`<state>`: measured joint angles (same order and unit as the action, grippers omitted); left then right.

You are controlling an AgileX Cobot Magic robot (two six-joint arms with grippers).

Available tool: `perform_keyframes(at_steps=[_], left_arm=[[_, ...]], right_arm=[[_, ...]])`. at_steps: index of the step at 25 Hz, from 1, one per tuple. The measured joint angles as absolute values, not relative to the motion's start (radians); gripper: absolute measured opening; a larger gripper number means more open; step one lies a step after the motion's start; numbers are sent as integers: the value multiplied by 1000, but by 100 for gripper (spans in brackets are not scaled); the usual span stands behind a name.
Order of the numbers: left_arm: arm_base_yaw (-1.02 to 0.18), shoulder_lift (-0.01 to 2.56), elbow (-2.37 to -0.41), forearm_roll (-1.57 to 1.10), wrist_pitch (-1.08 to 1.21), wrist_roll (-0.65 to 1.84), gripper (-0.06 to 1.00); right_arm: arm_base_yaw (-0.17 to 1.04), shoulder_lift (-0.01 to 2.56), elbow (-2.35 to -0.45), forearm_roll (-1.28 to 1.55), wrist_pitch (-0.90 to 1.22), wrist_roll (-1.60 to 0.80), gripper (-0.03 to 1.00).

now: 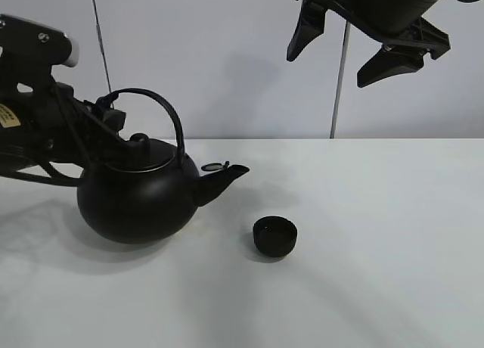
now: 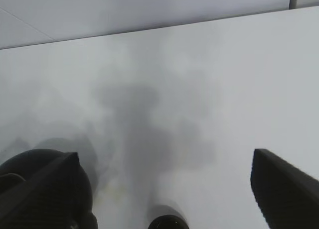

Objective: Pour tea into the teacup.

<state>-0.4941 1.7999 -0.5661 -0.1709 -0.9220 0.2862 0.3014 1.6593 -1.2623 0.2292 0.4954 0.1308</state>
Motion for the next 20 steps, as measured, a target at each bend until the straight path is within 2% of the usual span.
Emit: perform_keyframes(at_steps=[7, 20], left_arm=[[-494, 1843, -523, -172, -1022, 273, 9], [-494, 1849, -488, -153, -1047, 227, 9]], right_arm=[[301, 1659, -1262, 229, 495, 131, 64], [301, 1659, -1262, 229, 495, 131, 64]])
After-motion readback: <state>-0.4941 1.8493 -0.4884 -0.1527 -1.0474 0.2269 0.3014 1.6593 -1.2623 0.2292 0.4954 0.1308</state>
